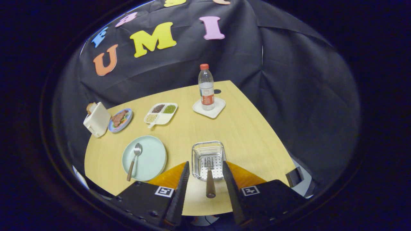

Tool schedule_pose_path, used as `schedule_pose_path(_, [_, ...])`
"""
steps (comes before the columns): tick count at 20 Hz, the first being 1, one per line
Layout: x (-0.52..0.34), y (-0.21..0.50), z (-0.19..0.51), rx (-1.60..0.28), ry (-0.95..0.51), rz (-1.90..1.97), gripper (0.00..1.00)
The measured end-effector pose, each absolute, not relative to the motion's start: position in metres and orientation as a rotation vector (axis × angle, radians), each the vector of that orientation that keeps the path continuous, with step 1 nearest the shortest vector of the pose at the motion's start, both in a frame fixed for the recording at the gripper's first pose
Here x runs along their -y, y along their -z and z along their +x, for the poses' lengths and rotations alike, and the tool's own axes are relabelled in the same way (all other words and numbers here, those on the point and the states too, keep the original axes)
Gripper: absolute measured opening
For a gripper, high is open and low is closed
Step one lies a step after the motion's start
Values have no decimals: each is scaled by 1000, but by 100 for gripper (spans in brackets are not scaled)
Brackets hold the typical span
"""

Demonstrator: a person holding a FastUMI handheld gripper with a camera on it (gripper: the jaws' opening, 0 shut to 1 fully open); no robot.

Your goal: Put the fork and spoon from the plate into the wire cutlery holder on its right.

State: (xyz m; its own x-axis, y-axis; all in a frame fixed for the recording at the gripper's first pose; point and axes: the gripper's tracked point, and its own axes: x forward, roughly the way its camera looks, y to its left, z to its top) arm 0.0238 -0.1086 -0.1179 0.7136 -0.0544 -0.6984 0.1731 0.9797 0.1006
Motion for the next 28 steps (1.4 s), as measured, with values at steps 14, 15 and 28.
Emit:
schedule_pose_path(14, [12,89,35,-581,90,118,96])
schedule_pose_path(15, [3,92,37,-585,82,116,96])
schedule_pose_path(28, [-107,159,65,-710,-16,79,97])
